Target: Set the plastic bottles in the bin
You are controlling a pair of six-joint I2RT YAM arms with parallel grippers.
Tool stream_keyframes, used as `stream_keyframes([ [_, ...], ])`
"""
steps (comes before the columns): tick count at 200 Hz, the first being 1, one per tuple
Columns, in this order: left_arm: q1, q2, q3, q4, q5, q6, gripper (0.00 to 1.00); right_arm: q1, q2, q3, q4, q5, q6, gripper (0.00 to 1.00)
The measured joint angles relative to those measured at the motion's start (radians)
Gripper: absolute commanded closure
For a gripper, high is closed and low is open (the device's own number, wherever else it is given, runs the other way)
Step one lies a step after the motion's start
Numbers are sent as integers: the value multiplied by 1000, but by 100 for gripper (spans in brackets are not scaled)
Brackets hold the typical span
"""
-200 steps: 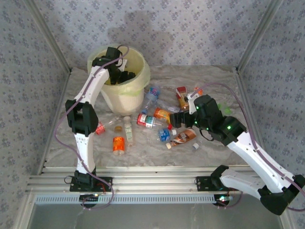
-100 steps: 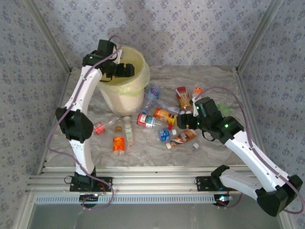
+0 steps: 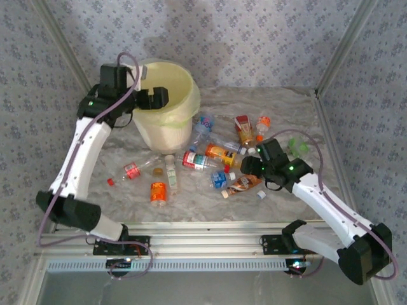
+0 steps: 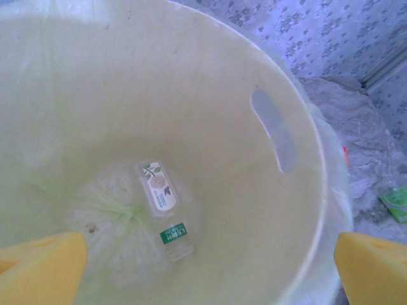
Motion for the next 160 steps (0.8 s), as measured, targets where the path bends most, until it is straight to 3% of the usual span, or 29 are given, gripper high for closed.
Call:
stream_keyframes([
  [27,-40,-163,-181,100,35,-28,0,2,15,-43,31,26,90,26],
  [65,-208,-360,-470,262,95,-71,0,5,22,-79,58,45,188,25],
  [110,-371,-472,-701,426,175,-99,0,5,50,-113,113,50,274,26],
  [160,-481,-520,-816,570,222,-107,0,15,83,-161,165,50,364,24],
])
